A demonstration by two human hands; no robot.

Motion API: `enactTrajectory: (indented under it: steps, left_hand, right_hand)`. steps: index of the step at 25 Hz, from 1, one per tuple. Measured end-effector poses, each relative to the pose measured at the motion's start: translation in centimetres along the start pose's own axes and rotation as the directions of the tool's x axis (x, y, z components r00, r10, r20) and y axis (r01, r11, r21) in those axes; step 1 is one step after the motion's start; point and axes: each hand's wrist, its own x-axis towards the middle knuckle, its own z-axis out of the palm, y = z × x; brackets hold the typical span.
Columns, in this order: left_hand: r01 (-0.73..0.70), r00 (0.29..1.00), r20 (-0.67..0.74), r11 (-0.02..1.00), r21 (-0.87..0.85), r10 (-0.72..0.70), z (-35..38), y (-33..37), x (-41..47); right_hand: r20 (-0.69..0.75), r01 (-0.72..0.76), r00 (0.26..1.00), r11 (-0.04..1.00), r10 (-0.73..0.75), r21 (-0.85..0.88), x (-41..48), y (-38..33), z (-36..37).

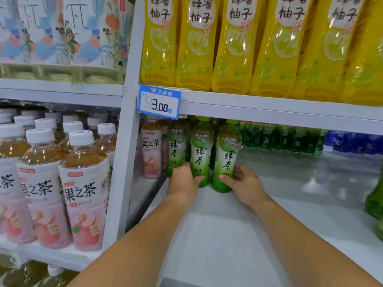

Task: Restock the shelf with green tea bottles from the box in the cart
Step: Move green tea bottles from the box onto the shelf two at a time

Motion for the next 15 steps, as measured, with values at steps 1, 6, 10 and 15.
enactTrajectory:
  steps: [1,6,10,15]
  left_hand:
    - [-0.008,1.000,-0.004,1.000,0.003,0.008,0.3,-0.2,0.3]
    - [-0.086,0.996,-0.025,0.993,0.078,0.088,1.0,-0.8,1.3]
    - [-0.125,0.991,-0.019,0.975,0.186,0.131,1.3,-1.0,2.0]
    - [-0.136,0.986,-0.052,0.948,0.287,0.157,1.8,-1.2,2.2]
  right_hand:
    - [-0.004,-0.005,1.000,1.000,0.006,0.026,0.4,0.3,0.2]
    - [-0.012,-0.006,1.000,0.997,0.007,0.080,2.3,0.9,0.7]
    - [-0.034,-0.006,0.999,0.997,0.009,0.078,3.0,1.1,1.3]
    - [-0.071,0.020,0.997,0.999,-0.017,0.041,2.9,1.6,1.6]
